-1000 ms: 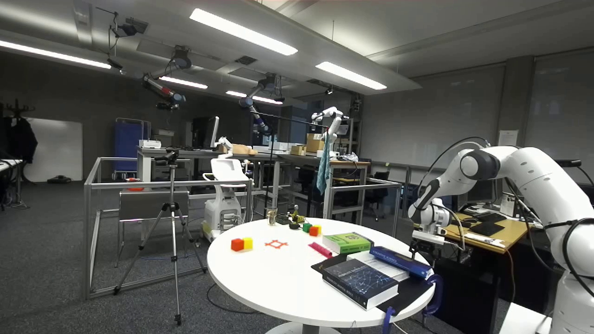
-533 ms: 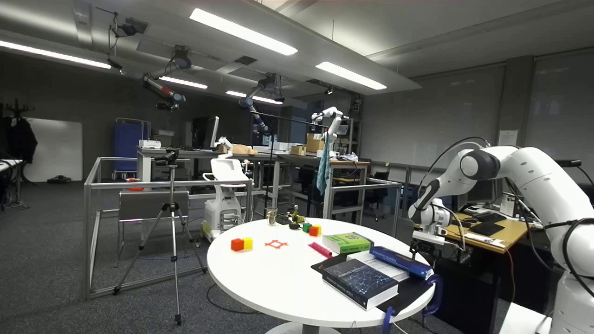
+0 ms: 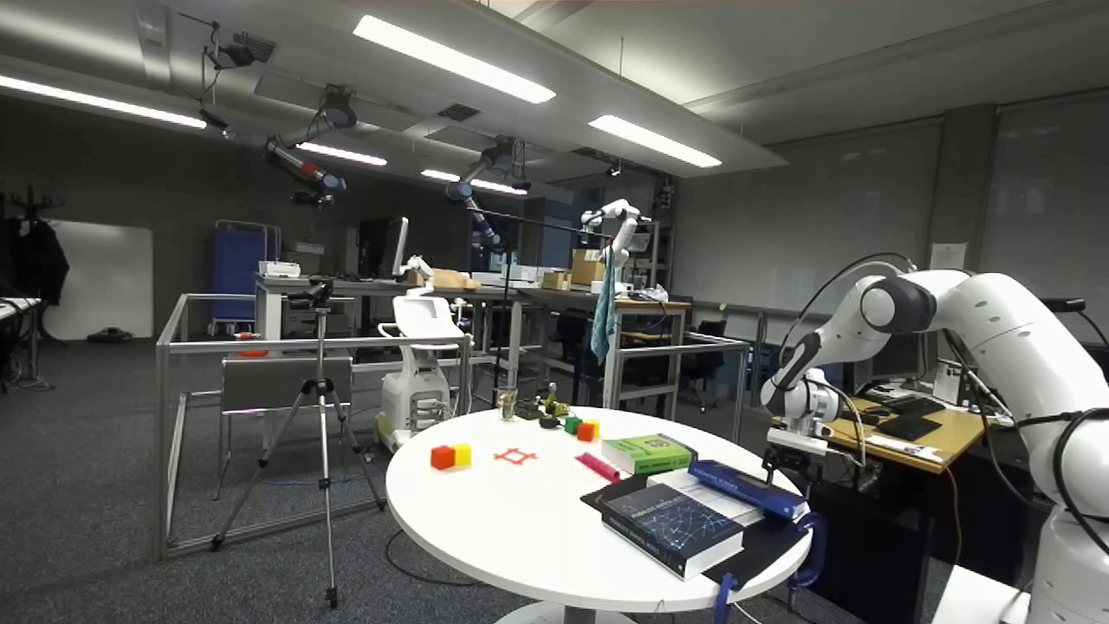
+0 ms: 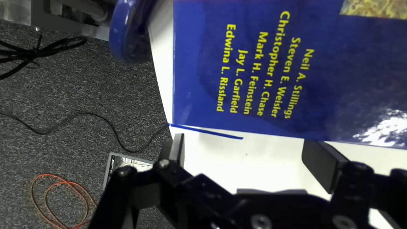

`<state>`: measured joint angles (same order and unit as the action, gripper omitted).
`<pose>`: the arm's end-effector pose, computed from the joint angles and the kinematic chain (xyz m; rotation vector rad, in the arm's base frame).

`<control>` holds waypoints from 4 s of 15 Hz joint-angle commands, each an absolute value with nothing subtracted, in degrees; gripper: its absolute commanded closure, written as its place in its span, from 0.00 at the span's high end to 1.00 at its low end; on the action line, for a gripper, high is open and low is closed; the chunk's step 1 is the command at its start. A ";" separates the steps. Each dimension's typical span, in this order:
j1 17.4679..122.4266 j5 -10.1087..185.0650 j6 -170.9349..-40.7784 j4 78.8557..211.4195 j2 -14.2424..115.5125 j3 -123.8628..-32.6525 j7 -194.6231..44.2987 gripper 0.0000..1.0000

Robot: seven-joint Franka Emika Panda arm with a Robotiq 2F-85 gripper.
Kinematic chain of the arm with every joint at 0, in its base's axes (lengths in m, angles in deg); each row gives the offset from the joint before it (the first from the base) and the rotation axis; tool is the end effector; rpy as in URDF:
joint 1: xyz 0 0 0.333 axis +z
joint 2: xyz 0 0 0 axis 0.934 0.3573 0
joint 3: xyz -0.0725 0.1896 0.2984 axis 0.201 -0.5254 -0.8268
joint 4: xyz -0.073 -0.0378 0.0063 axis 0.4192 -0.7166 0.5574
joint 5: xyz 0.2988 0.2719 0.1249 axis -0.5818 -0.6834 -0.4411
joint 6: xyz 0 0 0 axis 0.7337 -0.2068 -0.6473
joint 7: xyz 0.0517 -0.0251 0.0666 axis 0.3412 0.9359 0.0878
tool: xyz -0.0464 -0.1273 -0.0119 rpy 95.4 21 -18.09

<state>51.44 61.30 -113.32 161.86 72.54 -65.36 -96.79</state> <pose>0.5505 -0.3667 0.1326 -2.4218 1.9043 0.0621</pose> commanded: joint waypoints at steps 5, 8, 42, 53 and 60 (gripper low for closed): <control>54.28 61.84 -111.38 169.05 65.19 -65.80 -100.51 1.00; 55.09 61.85 -111.17 170.25 64.23 -66.04 -101.08 1.00; 48.25 61.16 -72.94 140.93 62.50 -62.11 -156.52 1.00; 44.03 59.34 -68.60 134.68 68.98 -63.25 -162.53 1.00; 44.08 59.34 -68.60 134.68 69.08 -63.34 -162.52 1.00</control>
